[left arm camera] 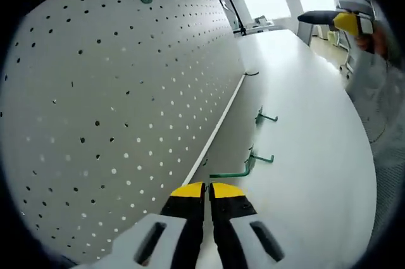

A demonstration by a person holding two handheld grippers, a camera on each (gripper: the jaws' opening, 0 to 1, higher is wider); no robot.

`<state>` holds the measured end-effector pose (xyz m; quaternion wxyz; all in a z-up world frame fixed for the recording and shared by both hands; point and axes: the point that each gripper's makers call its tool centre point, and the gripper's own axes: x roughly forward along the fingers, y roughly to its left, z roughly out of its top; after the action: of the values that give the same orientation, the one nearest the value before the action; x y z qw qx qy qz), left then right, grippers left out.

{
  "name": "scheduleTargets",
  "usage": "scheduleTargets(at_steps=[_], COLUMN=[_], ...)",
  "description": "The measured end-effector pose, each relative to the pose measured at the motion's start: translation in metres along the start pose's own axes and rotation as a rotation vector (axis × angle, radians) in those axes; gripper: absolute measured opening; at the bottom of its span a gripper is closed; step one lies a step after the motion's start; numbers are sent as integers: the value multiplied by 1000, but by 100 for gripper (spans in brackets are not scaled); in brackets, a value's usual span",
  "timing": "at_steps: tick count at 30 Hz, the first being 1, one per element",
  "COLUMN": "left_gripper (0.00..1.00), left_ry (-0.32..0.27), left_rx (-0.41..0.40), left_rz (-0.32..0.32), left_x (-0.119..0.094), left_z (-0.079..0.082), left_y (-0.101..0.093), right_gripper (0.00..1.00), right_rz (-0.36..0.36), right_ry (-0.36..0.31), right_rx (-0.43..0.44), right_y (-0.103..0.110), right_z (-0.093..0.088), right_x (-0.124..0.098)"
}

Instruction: Insert the hook assembly into the mounting plate slot until the hook locks in place.

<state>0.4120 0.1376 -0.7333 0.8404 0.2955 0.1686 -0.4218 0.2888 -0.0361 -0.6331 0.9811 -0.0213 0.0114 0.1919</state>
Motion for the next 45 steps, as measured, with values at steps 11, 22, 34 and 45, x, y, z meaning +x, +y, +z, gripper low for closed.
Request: scheduleTargets(at_steps=[11, 22, 34, 45], left_gripper=[3, 3, 3, 3], left_ry=[-77, -169, -276, -393], left_rx=[-141, -273, -388, -480], left_rz=[36, 84, 135, 165], left_x=[-23, -44, -61, -78], left_z=[7, 22, 42, 66], left_y=[-8, -10, -10, -12], right_gripper=[50, 50, 48, 14], right_rz=[27, 63, 94, 176], right_ry=[1, -1, 5, -26], right_rx=[4, 6, 13, 40], right_y=[8, 18, 26, 44], right_z=[0, 1, 0, 10], right_x=[0, 2, 3, -1])
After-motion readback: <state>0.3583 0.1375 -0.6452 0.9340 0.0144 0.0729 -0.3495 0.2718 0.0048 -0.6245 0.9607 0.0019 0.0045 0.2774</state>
